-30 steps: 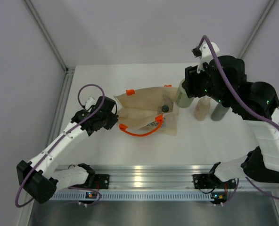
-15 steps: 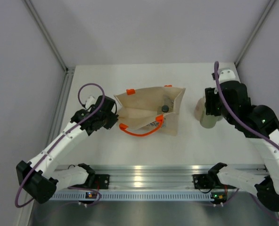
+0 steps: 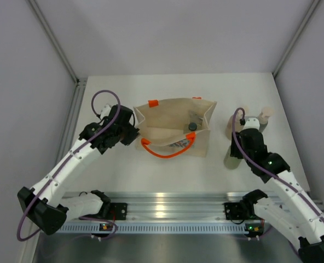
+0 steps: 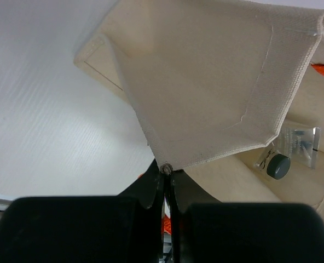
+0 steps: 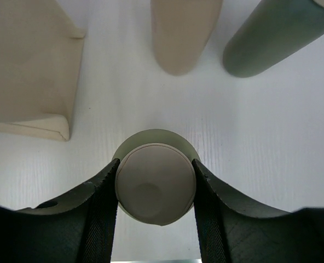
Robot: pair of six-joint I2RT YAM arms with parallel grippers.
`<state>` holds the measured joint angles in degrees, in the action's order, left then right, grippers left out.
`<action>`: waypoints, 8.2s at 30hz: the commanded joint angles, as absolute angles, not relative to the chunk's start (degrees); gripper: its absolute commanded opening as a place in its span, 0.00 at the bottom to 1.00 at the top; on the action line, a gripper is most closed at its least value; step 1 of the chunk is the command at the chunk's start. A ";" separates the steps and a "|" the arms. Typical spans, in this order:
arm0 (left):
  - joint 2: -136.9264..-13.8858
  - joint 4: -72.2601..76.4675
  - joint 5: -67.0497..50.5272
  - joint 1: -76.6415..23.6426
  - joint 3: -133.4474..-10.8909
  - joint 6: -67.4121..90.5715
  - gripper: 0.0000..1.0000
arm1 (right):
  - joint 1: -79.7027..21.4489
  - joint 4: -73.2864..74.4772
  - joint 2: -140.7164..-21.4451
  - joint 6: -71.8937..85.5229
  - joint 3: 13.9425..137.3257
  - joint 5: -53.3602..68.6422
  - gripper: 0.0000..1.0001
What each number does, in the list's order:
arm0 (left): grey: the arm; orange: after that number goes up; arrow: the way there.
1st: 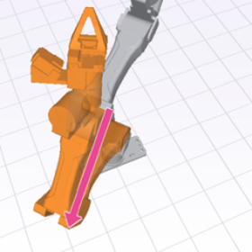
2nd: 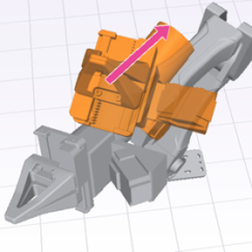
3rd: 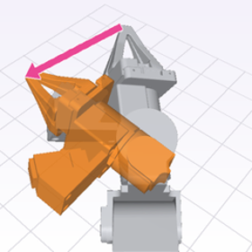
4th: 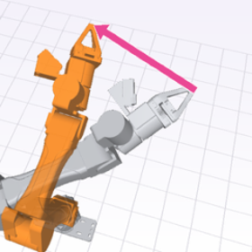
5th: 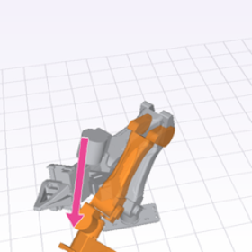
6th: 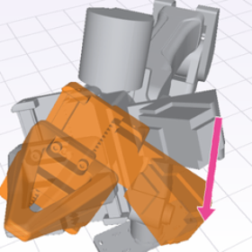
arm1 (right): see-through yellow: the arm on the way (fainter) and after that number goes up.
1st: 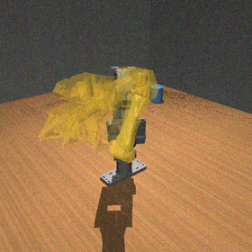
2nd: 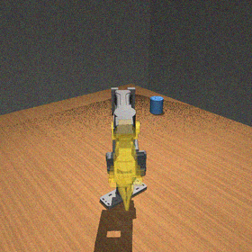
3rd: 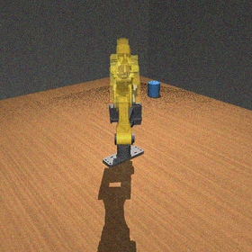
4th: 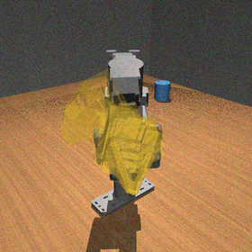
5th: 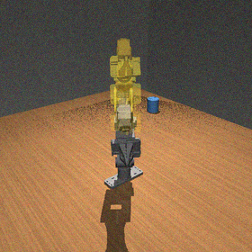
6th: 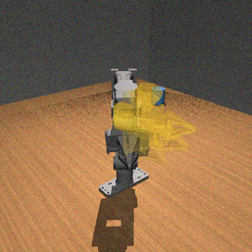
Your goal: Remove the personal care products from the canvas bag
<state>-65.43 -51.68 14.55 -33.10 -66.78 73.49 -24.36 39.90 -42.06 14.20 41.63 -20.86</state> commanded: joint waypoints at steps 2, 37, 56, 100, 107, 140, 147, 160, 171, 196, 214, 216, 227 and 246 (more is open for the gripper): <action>-65.30 -50.71 13.62 -33.40 -70.93 70.49 0.00 | -23.03 23.64 -38.50 17.14 38.68 -19.43 0.00; -67.94 -48.87 5.53 -34.45 -63.81 71.72 0.00 | -41.48 47.98 -76.02 12.74 86.66 9.76 0.40; -68.03 -48.87 8.00 -34.37 -64.60 71.02 0.00 | -41.22 52.47 -80.93 6.15 82.70 -5.17 0.51; -68.12 -48.78 7.47 -34.37 -68.03 69.87 0.00 | -43.51 64.26 -100.46 8.91 110.40 -26.81 0.77; -67.94 -48.95 7.38 -34.37 -67.94 69.79 0.00 | -40.44 57.31 -100.46 -5.18 107.93 -20.58 0.72; -66.53 -48.96 9.49 -34.28 -68.38 69.78 0.00 | -32.08 55.28 -103.19 -10.11 101.07 -2.46 0.00; -66.71 -48.87 9.14 -34.37 -67.94 70.40 0.00 | -32.17 54.67 -100.99 -6.60 105.02 -3.07 0.00; -65.83 -48.96 10.55 -34.36 -67.76 71.02 0.00 | -32.87 55.11 -98.44 -2.81 111.09 -2.90 0.00; -66.36 -48.87 11.42 -34.28 -68.11 70.75 0.00 | -34.98 62.66 -97.82 -0.44 122.60 -5.80 0.00; -67.33 -48.96 10.28 -34.28 -65.48 71.45 0.00 | -33.75 67.41 -91.23 3.25 132.88 -10.19 0.00; -65.83 -49.04 10.81 -34.37 -64.34 72.07 0.00 | -25.58 63.47 -89.56 7.90 139.83 -8.35 0.00; -65.83 -49.04 10.90 -34.37 -64.34 72.07 0.00 | -24.18 62.58 -89.30 8.17 140.10 -7.91 0.00; -66.01 -49.04 10.90 -34.37 -64.60 71.98 0.00 | -14.42 60.91 -89.38 9.67 141.42 -3.17 0.00; -66.62 -48.96 10.90 -34.28 -65.57 71.72 0.00 | -9.05 41.24 -95.10 3.96 118.52 -6.24 0.00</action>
<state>-67.00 -50.04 10.79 -34.17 -65.01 71.66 -9.61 54.28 -95.48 5.28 123.35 -5.34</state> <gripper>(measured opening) 0.042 0.013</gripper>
